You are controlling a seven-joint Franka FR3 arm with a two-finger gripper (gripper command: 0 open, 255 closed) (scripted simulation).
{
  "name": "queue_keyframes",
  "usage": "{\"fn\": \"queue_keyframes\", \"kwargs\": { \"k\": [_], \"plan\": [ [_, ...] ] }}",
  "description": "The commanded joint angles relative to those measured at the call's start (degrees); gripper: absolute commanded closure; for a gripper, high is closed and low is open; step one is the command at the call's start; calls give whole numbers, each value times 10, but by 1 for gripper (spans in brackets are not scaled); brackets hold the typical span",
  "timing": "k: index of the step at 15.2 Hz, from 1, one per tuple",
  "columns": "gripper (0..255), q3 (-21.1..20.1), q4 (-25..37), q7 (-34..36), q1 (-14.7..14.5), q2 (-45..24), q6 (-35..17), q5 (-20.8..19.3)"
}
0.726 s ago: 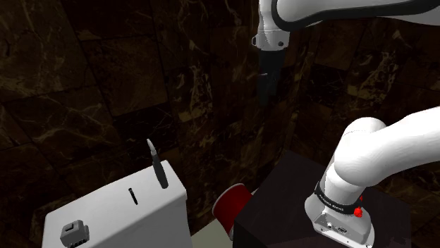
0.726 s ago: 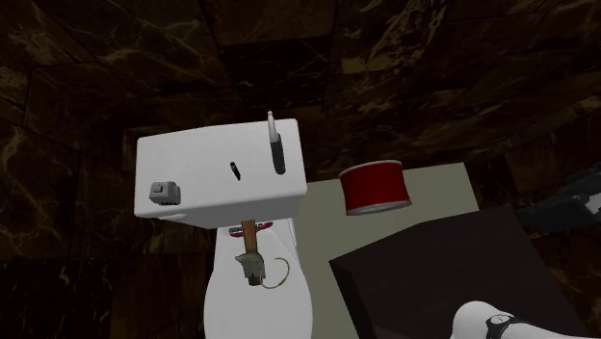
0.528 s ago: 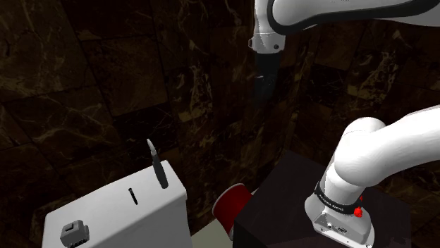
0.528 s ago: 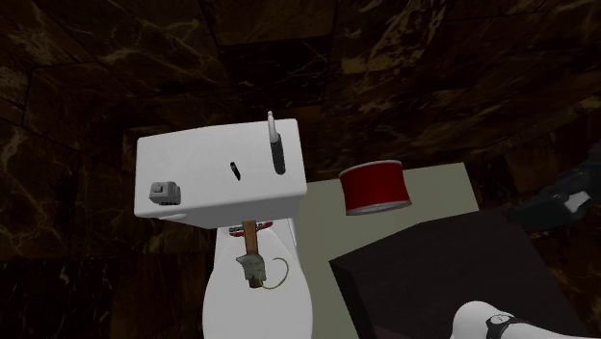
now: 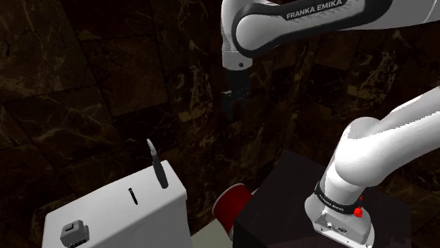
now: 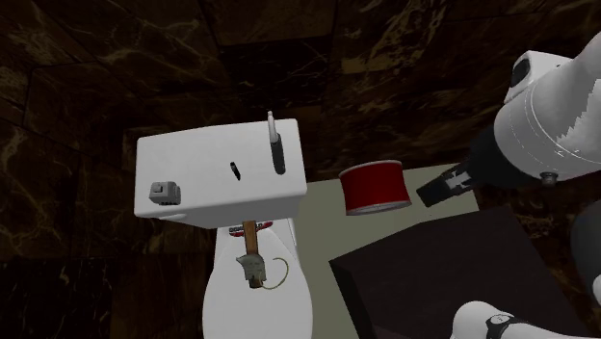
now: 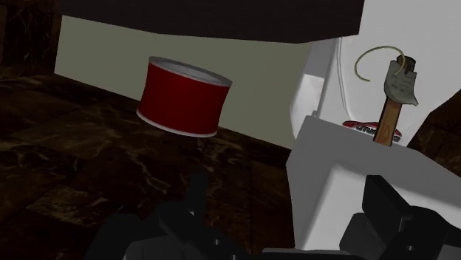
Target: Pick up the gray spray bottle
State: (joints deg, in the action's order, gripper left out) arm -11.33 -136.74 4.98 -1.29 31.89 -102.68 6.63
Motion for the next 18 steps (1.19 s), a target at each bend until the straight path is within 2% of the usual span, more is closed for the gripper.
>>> {"fn": "queue_keyframes", "kwargs": {
  "k": [1, 5, 9, 14, 18],
  "plan": [
    [0, -20, 18, 30, -1, -38, -26, 4],
    [0, -57, 56, 87, 0, -115, -74, 0],
    [0, -90, 108, 149, 1, -199, -112, -20],
    [0, -119, 190, 232, -5, -312, -145, -67],
    [0, -128, 271, 297, -21, -406, -154, -116]
  ]
}}
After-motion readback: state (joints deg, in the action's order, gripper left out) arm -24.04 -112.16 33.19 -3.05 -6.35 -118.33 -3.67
